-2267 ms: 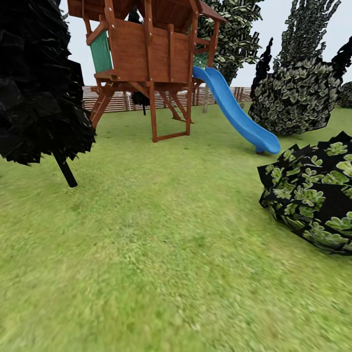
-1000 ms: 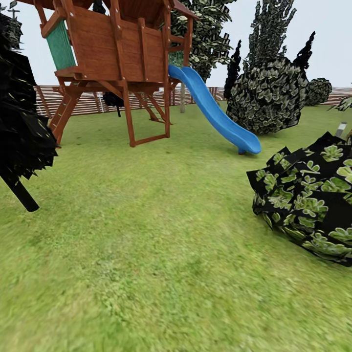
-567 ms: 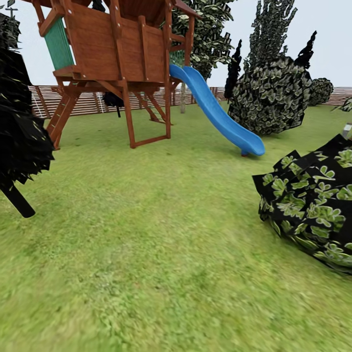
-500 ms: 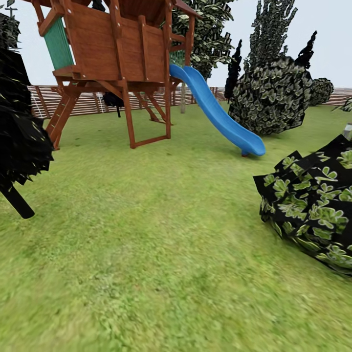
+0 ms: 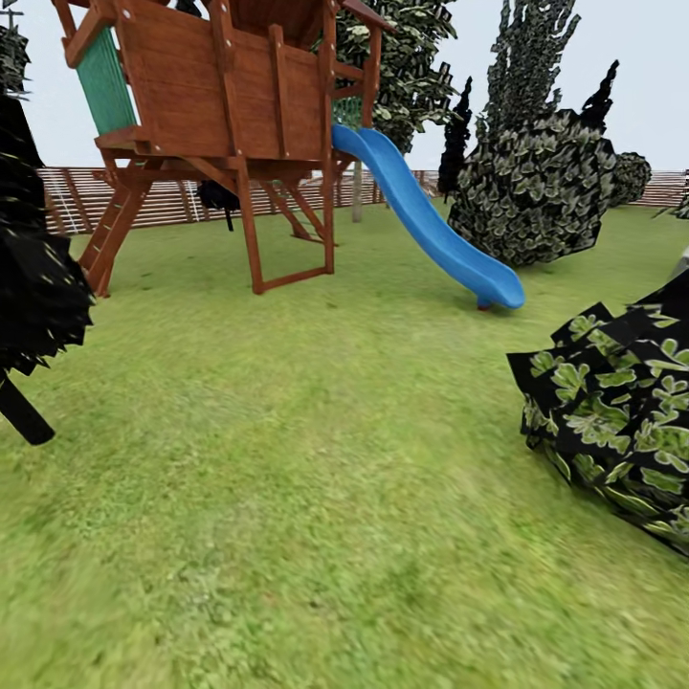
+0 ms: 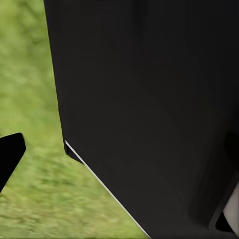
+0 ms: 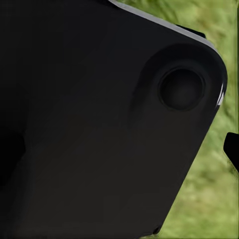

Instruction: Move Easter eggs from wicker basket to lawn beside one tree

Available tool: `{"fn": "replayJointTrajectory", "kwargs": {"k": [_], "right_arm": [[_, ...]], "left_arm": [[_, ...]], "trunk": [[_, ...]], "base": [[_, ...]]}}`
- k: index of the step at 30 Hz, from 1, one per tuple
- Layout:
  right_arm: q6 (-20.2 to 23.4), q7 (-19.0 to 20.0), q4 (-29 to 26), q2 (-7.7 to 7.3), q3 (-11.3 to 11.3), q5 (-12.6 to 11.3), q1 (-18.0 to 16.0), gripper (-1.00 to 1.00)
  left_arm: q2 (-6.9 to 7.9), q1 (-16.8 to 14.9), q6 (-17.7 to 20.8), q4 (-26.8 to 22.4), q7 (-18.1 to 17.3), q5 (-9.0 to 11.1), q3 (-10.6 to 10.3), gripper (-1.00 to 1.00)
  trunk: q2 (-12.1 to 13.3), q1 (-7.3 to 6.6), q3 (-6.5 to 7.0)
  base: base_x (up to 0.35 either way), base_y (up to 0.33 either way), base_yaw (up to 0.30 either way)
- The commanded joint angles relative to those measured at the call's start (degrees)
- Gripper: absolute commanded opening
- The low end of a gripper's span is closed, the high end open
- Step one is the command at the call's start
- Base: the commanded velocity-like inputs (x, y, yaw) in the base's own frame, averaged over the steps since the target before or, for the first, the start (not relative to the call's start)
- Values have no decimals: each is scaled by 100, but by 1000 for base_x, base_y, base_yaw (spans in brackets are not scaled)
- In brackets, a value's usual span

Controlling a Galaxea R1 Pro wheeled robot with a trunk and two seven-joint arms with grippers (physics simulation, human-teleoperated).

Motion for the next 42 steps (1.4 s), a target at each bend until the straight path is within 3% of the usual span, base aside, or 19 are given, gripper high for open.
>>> {"fn": "replayJointTrajectory", "kwargs": {"k": [1, 16, 42], "right_arm": [[-18, 5, 9, 3, 45, -1, -4, 100], [-18, 21, 12, 5, 43, 6, -4, 100], [-10, -12, 12, 10, 38, -25, -4, 100]], "left_arm": [[0, -1, -3, -1, -6, 3, 3, 100], [0, -1, -3, -1, -7, 3, 3, 100], [0, -1, -3, -1, -9, 3, 3, 100]], "trunk": [[-2, 3, -5], [-2, 3, -5], [-2, 3, -5]], "base": [[317, 103, -217], [317, 103, -264], [317, 103, -6]]}}
